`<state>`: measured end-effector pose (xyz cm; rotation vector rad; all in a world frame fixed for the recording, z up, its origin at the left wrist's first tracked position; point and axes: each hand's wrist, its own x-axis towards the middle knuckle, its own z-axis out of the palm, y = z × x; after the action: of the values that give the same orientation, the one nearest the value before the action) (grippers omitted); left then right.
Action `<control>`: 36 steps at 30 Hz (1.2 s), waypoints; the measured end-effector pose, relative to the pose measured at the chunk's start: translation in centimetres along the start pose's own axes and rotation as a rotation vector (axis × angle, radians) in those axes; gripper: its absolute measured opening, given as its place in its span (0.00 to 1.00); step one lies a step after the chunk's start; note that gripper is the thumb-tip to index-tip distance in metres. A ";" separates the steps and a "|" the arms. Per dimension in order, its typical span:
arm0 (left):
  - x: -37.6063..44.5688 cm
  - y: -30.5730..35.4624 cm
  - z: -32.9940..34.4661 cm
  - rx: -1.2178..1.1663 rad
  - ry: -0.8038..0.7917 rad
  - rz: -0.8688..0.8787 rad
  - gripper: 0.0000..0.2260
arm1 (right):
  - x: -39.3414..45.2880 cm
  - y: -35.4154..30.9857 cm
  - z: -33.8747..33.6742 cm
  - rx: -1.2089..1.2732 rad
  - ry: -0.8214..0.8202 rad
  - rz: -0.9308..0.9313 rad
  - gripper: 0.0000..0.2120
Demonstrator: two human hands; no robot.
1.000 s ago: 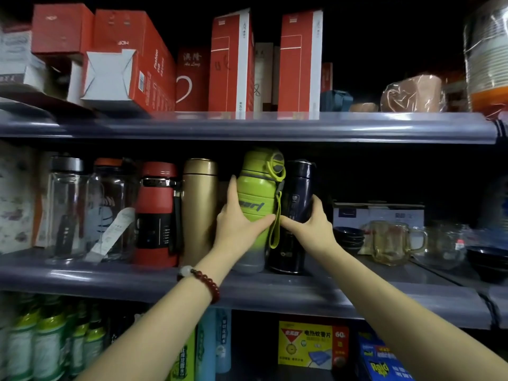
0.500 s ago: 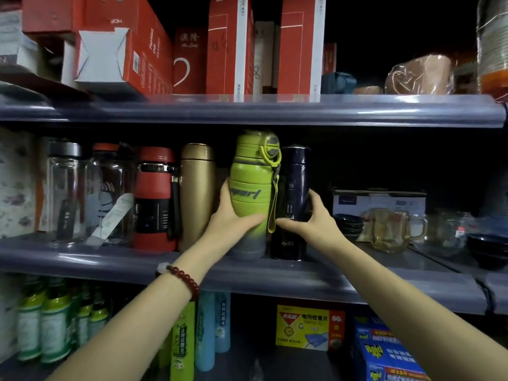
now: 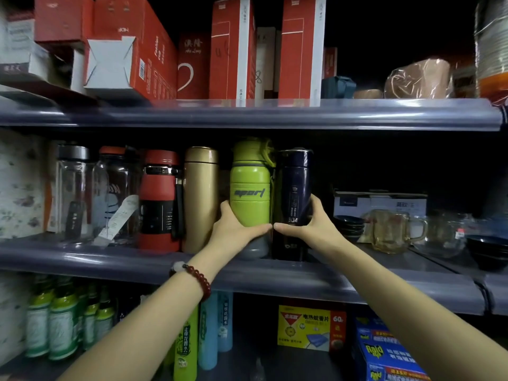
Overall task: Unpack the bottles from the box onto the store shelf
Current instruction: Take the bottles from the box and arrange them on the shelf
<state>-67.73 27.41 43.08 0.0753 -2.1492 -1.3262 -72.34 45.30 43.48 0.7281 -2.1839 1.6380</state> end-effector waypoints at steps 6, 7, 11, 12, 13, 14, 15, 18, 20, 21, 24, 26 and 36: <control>0.3 -0.4 -1.3 0.001 -0.083 0.021 0.42 | -0.1 -0.7 -0.2 -0.123 0.089 0.004 0.47; 0.4 -0.5 -1.3 -0.002 -0.089 0.024 0.43 | -0.2 -0.8 -0.4 -0.128 0.064 0.002 0.45; 0.5 -0.9 -1.4 0.019 -0.130 0.038 0.44 | -1.6 -0.7 -1.0 -0.125 -0.005 -0.045 0.41; 0.4 -0.9 -1.3 0.034 -0.131 0.049 0.44 | -1.9 -0.6 -1.0 -0.134 -0.001 -0.055 0.41; 0.1 -0.9 -1.4 0.043 -0.120 0.064 0.44 | -2.0 -0.5 -0.9 -0.146 0.009 -0.056 0.41; -0.1 -0.9 -1.4 0.051 -0.100 0.075 0.44 | -2.0 -0.5 -0.8 -0.155 0.019 -0.050 0.41; -0.3 -0.8 -1.5 0.059 -0.078 0.086 0.45 | -1.9 -0.5 -0.7 -0.162 0.023 -0.043 0.40; -0.6 -0.4 -2.0 0.079 -0.071 0.122 0.45 | -1.6 -0.9 -0.8 -0.160 -0.008 -0.013 0.35; -0.5 0.0 -2.3 0.088 -0.097 0.123 0.43 | -1.3 -1.2 -1.0 -0.144 -0.043 0.018 0.33; -0.4 0.3 -2.3 0.092 -0.106 0.119 0.42 | -1.1 -1.4 -1.1 -0.138 -0.057 0.028 0.33; 0.0 0.5 -2.1 0.085 -0.116 0.115 0.40 | -0.9 -1.4 -1.1 -0.135 -0.001 0.045 0.33; 0.3 0.4 -1.9 0.074 -0.129 0.119 0.39 | -1.0 -1.0 -0.7 -0.151 0.093 0.045 0.33; 0.0 -0.4 -2.4 -0.022 -0.193 0.114 0.44 | -2.3 -1.0 -0.1 -0.120 0.121 0.067 0.35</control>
<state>-66.63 25.30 43.49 -0.1887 -2.2600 -1.3369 -69.84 45.63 43.08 0.5135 -2.2192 1.5239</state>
